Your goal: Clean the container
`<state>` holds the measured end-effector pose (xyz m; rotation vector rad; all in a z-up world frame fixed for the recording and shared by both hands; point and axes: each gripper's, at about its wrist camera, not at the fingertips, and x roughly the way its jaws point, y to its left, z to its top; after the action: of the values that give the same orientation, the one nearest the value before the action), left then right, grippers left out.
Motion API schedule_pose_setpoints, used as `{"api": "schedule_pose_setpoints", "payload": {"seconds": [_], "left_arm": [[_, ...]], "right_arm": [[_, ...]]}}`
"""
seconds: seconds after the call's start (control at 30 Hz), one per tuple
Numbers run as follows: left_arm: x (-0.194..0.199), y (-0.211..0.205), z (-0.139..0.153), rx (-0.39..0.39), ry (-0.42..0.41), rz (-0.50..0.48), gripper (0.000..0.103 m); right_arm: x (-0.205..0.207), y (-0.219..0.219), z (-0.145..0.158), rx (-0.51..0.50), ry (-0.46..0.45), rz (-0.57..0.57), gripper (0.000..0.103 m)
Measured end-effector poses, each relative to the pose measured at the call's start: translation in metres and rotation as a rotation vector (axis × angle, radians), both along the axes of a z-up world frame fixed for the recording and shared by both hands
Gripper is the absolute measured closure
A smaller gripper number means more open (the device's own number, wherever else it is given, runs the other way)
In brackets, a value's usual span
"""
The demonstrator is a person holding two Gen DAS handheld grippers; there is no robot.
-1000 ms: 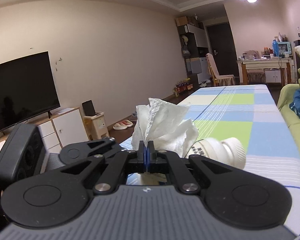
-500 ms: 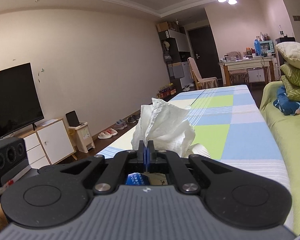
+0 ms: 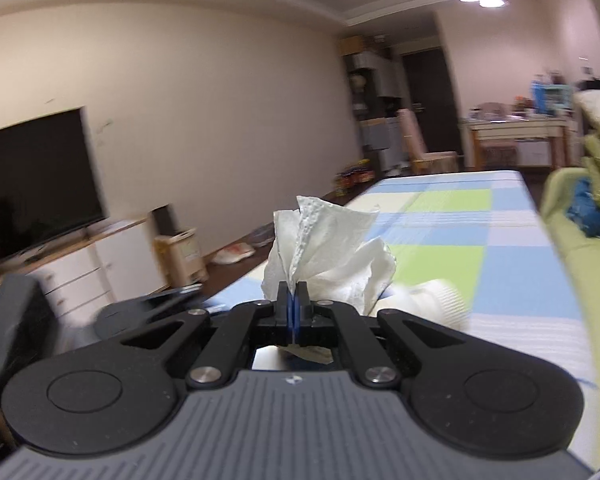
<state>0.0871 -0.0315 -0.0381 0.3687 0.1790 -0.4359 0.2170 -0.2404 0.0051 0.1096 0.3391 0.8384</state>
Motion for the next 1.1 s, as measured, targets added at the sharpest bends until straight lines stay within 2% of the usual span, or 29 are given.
{"api": "schedule_pose_setpoints", "payload": {"seconds": [0.07, 0.17, 0.23, 0.33, 0.43, 0.47, 0.57, 0.63, 0.8, 1.0, 1.1], "left_arm": [[-0.005, -0.007, -0.003, 0.045, -0.035, 0.005, 0.03], [-0.001, -0.009, -0.005, 0.015, -0.019, 0.014, 0.03], [0.005, -0.004, -0.004, -0.061, 0.028, 0.019, 0.029], [0.015, 0.012, -0.003, -0.229, 0.123, 0.015, 0.029], [0.018, 0.022, -0.003, -0.333, 0.179, 0.011, 0.029], [0.019, 0.024, -0.003, -0.344, 0.186, 0.01, 0.029], [0.016, 0.021, -0.004, -0.298, 0.174, 0.012, 0.03], [0.015, 0.019, -0.001, -0.262, 0.164, 0.014, 0.03], [0.016, 0.018, 0.0, -0.248, 0.16, 0.013, 0.03], [0.017, 0.01, 0.001, -0.224, 0.152, 0.013, 0.03], [0.016, 0.009, 0.0, -0.22, 0.147, 0.014, 0.03]], "right_arm": [[0.013, -0.011, -0.002, 0.038, 0.033, -0.046, 0.103], [0.013, -0.012, -0.004, 0.034, 0.027, -0.056, 0.103], [0.012, -0.01, -0.005, 0.024, 0.016, -0.056, 0.103], [0.013, -0.011, -0.005, 0.023, 0.013, -0.053, 0.103], [0.013, -0.01, -0.005, 0.015, 0.008, -0.056, 0.103], [0.012, -0.009, -0.004, 0.01, 0.005, -0.06, 0.103], [0.006, -0.004, -0.003, -0.001, 0.001, -0.053, 0.103], [-0.002, 0.004, -0.002, 0.006, 0.01, 0.003, 0.103], [-0.02, 0.022, 0.0, -0.032, -0.017, 0.075, 0.103], [-0.003, 0.008, -0.001, -0.035, -0.035, -0.057, 0.103], [-0.001, 0.006, -0.002, -0.022, -0.027, -0.066, 0.103]]}}
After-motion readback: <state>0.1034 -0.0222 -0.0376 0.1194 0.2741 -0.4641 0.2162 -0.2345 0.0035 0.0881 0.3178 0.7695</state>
